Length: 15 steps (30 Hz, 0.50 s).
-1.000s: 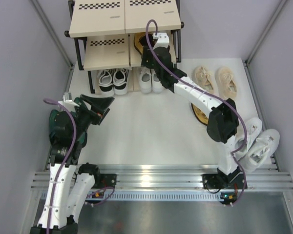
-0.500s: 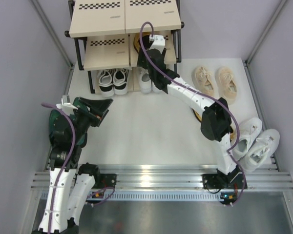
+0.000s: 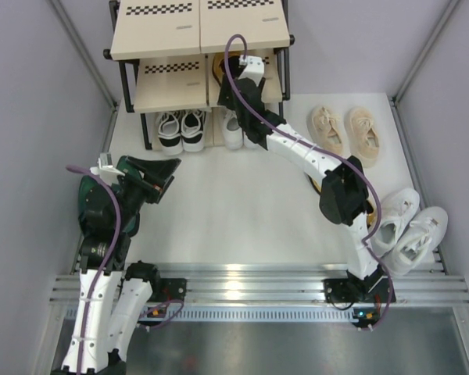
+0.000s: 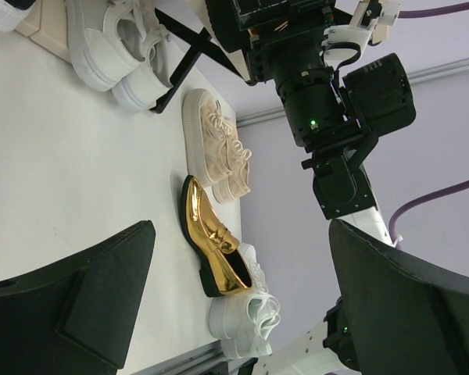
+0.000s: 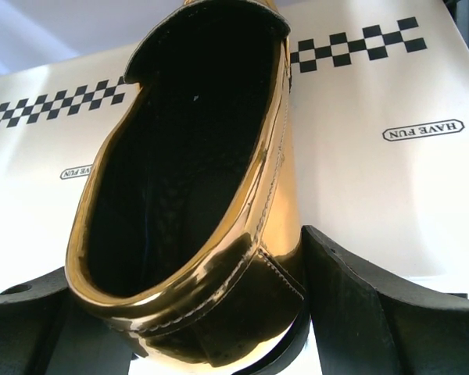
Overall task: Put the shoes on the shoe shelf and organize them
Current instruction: Place the shoe at the shoe shelf.
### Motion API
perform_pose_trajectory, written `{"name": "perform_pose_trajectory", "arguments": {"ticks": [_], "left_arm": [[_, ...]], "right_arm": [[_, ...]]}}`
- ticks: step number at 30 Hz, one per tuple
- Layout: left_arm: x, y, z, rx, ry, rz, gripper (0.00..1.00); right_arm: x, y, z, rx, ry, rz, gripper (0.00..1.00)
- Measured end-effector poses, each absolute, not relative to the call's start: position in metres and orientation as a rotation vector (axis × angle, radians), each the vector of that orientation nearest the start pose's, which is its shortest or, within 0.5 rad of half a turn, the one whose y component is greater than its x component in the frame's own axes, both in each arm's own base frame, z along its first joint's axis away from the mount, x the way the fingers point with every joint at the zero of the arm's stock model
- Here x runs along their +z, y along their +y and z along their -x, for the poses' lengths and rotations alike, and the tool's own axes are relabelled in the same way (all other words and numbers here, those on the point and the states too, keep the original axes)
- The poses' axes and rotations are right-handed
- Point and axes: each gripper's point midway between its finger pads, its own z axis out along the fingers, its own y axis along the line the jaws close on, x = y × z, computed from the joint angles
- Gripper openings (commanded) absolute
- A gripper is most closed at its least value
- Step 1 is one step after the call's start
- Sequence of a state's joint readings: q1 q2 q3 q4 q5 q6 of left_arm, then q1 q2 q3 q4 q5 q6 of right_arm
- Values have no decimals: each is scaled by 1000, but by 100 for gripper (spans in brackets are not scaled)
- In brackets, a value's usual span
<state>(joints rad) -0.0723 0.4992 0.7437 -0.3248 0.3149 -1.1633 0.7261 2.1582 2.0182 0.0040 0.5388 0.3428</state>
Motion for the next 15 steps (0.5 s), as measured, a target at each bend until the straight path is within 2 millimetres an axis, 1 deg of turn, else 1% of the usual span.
{"name": "perform_pose_trajectory", "arguments": {"ticks": [1,2,3,5,7,8,10,15], "left_arm": [[323,-108,-231,-1177,1649,699,98],[322,-108,-231,-1177,1650,700,98],[322,-108,-231,-1177,1650,701,98],[322,-108,-229,-1179,1649,703,98],[323,-107,-228,-1181,1645,706,98],[323,-107,-228,-1181,1645,706,98],[323,-107,-227,-1183,1644,709,98],[324,-106,-224,-1183,1632,712,98]], "right_arm": [[288,368,-532,343,1697,-75,75],[289,369,-531,349,1696,-72,78],[289,370,-531,353,1694,-70,84],[294,372,-532,370,1676,-73,90],[305,374,-534,397,1642,-81,96],[309,375,-534,405,1632,-84,98],[316,376,-535,421,1609,-89,99],[320,379,-534,440,1596,-84,99]]}}
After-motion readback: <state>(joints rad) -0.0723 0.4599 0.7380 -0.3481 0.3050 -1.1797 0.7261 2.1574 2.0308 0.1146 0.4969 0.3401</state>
